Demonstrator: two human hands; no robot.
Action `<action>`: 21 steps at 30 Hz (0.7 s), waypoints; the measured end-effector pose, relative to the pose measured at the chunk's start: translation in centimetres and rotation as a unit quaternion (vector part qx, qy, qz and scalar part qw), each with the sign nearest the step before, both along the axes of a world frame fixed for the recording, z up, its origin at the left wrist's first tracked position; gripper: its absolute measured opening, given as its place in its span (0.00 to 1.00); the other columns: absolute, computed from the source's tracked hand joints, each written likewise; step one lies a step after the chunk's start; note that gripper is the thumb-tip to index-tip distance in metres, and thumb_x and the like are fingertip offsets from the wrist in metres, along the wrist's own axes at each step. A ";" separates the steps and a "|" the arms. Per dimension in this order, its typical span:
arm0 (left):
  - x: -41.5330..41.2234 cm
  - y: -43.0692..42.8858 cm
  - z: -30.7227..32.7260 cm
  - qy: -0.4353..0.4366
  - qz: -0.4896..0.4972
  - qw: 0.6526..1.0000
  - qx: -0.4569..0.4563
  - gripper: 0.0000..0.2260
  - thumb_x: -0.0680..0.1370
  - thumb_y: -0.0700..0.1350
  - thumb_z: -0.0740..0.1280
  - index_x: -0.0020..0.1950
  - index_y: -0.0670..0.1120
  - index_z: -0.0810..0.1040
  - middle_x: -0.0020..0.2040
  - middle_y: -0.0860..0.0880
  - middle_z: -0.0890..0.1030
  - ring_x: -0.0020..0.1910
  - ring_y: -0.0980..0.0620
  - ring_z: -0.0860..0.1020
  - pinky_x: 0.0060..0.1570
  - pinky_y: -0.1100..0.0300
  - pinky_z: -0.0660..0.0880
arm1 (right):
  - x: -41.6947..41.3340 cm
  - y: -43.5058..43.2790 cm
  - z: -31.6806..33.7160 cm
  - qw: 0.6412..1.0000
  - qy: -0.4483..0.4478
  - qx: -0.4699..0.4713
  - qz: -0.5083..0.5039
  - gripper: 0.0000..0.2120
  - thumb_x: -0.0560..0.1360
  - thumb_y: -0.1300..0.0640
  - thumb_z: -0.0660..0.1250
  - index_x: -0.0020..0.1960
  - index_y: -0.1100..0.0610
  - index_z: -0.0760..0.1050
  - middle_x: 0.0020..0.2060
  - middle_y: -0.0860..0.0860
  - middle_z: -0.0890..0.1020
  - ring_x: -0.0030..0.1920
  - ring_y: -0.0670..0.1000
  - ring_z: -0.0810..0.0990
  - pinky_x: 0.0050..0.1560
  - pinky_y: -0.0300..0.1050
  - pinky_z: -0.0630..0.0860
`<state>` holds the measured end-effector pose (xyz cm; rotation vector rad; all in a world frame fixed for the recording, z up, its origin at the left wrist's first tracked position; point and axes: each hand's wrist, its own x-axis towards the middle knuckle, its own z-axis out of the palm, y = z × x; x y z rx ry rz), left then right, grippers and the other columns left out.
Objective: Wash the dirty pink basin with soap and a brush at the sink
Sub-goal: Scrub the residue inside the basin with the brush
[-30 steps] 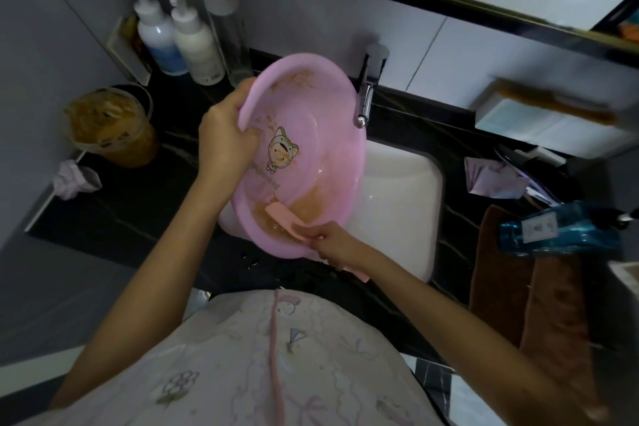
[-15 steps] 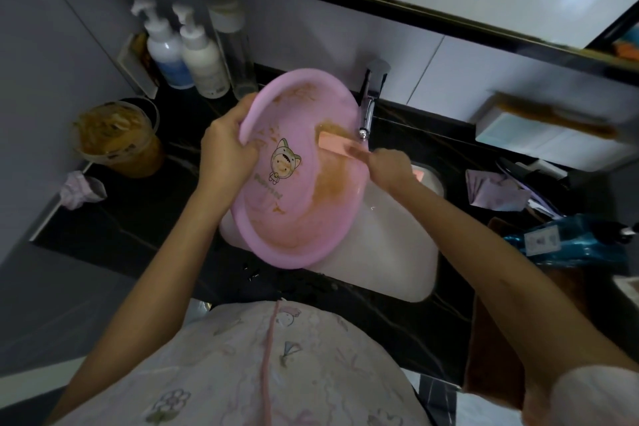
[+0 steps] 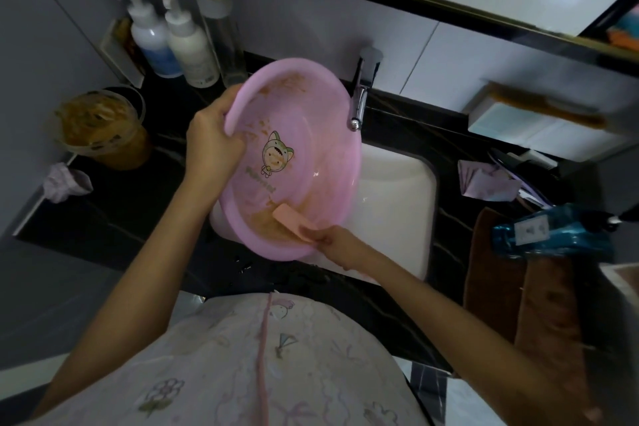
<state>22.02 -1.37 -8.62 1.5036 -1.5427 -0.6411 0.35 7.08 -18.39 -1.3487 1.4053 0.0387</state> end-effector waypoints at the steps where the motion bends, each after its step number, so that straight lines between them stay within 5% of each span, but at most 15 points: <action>1: 0.0 0.0 0.0 0.001 -0.002 1.000 0.000 0.33 0.66 0.28 0.61 0.66 0.54 0.74 0.53 0.55 0.79 0.52 0.58 0.77 0.52 0.59 0.77 | -0.4 -0.5 0.1 1.000 0.002 0.018 -0.005 0.21 0.81 0.46 0.55 0.66 0.56 0.72 0.39 0.47 0.76 0.29 0.35 0.73 0.26 0.23 0.65; 2: 0.0 0.1 0.1 0.000 -0.003 1.000 0.000 0.33 0.66 0.28 0.61 0.65 0.54 0.74 0.53 0.55 0.79 0.51 0.59 0.77 0.52 0.60 0.77 | -0.9 -1.1 0.0 1.000 0.008 0.027 -0.010 0.23 0.80 0.44 0.56 0.67 0.57 0.72 0.43 0.48 0.78 0.32 0.37 0.73 0.27 0.22 0.65; 5: -0.1 0.2 0.3 -0.003 0.000 1.000 -0.002 0.33 0.65 0.28 0.60 0.65 0.55 0.74 0.53 0.57 0.78 0.52 0.59 0.76 0.50 0.65 0.75 | -2.3 -4.3 -0.6 0.997 0.054 0.000 -0.055 0.32 0.75 0.36 0.60 0.70 0.56 0.69 0.63 0.54 0.76 0.55 0.52 0.77 0.51 0.36 0.70; 9: -0.1 0.1 0.3 -0.008 0.006 1.000 0.003 0.33 0.66 0.28 0.61 0.65 0.55 0.74 0.53 0.56 0.78 0.52 0.57 0.77 0.51 0.60 0.77 | -4.4 -10.4 0.7 0.977 0.196 -0.084 0.016 0.31 0.74 0.32 0.57 0.68 0.52 0.71 0.55 0.54 0.78 0.53 0.55 0.77 0.51 0.44 0.69; 11: -0.1 0.1 0.4 -0.009 0.001 1.000 0.000 0.33 0.67 0.28 0.62 0.66 0.55 0.73 0.53 0.55 0.79 0.52 0.56 0.78 0.51 0.60 0.77 | -5.6 -13.5 2.4 0.914 0.312 -0.217 0.141 0.20 0.80 0.42 0.56 0.71 0.44 0.66 0.55 0.56 0.79 0.54 0.56 0.79 0.50 0.45 0.71; 13: -0.2 0.2 0.4 -0.010 -0.002 1.000 0.003 0.33 0.67 0.28 0.62 0.66 0.55 0.73 0.53 0.55 0.79 0.51 0.58 0.77 0.50 0.64 0.76 | -6.2 -15.2 4.1 0.830 0.387 -0.341 0.215 0.18 0.80 0.55 0.56 0.69 0.46 0.68 0.52 0.57 0.80 0.51 0.58 0.80 0.45 0.47 0.73; 16: -0.1 0.1 0.4 -0.012 0.002 1.000 0.003 0.33 0.66 0.28 0.62 0.66 0.55 0.73 0.52 0.56 0.78 0.50 0.60 0.76 0.48 0.67 0.74 | -6.9 -16.0 5.2 0.788 0.399 -0.411 0.227 0.15 0.79 0.60 0.58 0.64 0.54 0.73 0.48 0.58 0.80 0.47 0.59 0.80 0.42 0.49 0.75; 19: 0.0 0.0 0.3 -0.014 0.003 1.000 0.000 0.33 0.67 0.28 0.62 0.67 0.55 0.72 0.53 0.57 0.78 0.50 0.61 0.76 0.48 0.68 0.74 | -7.7 -14.0 3.4 0.814 0.388 -0.346 0.257 0.27 0.79 0.61 0.55 0.73 0.39 0.59 0.49 0.58 0.79 0.50 0.58 0.80 0.43 0.48 0.72; 21: 0.0 0.1 0.1 -0.011 0.000 1.000 -0.002 0.33 0.67 0.28 0.62 0.67 0.54 0.72 0.53 0.56 0.78 0.51 0.61 0.76 0.48 0.71 0.74 | -7.2 -11.6 1.9 0.873 0.344 -0.246 0.244 0.25 0.81 0.56 0.53 0.74 0.36 0.55 0.56 0.59 0.77 0.55 0.59 0.78 0.47 0.47 0.70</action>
